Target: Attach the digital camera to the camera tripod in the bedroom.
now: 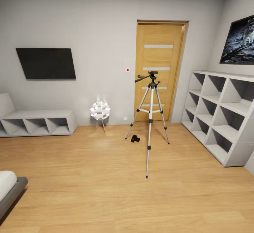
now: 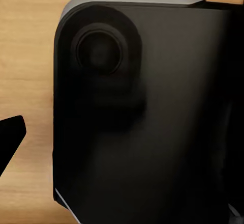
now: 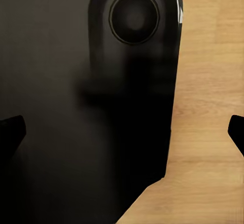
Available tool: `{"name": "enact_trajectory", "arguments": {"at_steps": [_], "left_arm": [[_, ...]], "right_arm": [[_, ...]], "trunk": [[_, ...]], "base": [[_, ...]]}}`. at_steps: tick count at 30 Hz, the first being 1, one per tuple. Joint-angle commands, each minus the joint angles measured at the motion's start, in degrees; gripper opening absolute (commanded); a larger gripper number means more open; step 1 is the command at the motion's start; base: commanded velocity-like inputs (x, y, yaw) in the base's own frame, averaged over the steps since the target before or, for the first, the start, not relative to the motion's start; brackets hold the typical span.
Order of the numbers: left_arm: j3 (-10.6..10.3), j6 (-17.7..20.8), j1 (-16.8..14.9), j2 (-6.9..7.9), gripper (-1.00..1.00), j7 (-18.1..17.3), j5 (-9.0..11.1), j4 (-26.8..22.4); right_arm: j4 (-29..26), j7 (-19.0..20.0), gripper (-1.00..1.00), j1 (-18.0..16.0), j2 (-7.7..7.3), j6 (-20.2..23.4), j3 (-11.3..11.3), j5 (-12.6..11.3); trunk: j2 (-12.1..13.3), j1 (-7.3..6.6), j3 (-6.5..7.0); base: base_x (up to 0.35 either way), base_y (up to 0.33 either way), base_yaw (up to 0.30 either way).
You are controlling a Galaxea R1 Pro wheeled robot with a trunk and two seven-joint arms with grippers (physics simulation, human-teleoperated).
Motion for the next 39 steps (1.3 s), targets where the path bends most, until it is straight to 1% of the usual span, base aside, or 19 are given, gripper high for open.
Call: {"name": "enact_trajectory", "arguments": {"at_steps": [1, 2, 8, 39], "left_arm": [[0.1, -0.1, 0.0, -0.01, 1.0, 0.0, 0.7, -0.1], [0.2, -0.2, 0.0, -0.02, 1.0, 0.0, 1.0, -0.1], [0.2, -0.3, 0.0, -0.06, 1.0, 0.0, 1.3, -0.1], [0.2, -0.4, 0.0, -0.29, 1.0, 0.0, 1.3, -0.1]], "right_arm": [[0.0, 0.0, 1.0, 0.0, 0.06, 0.0, 0.0, 0.1], [0.0, 0.0, 1.0, 0.0, 0.16, 0.0, 0.0, 0.1], [0.0, -0.1, 1.0, 0.0, 0.29, 0.0, 0.0, 0.1], [0.0, -0.1, 1.0, 0.0, 0.08, -0.1, 0.0, 0.0]], "trunk": [[0.0, 0.0, -0.03], [0.0, 0.0, -0.03], [0.0, 0.0, -0.03], [0.0, 0.0, -0.03]], "base": [[0.0, 0.0, 0.0], [0.0, 0.0, 0.004], [0.0, 0.0, 0.104], [0.0, 0.0, 0.264]]}}
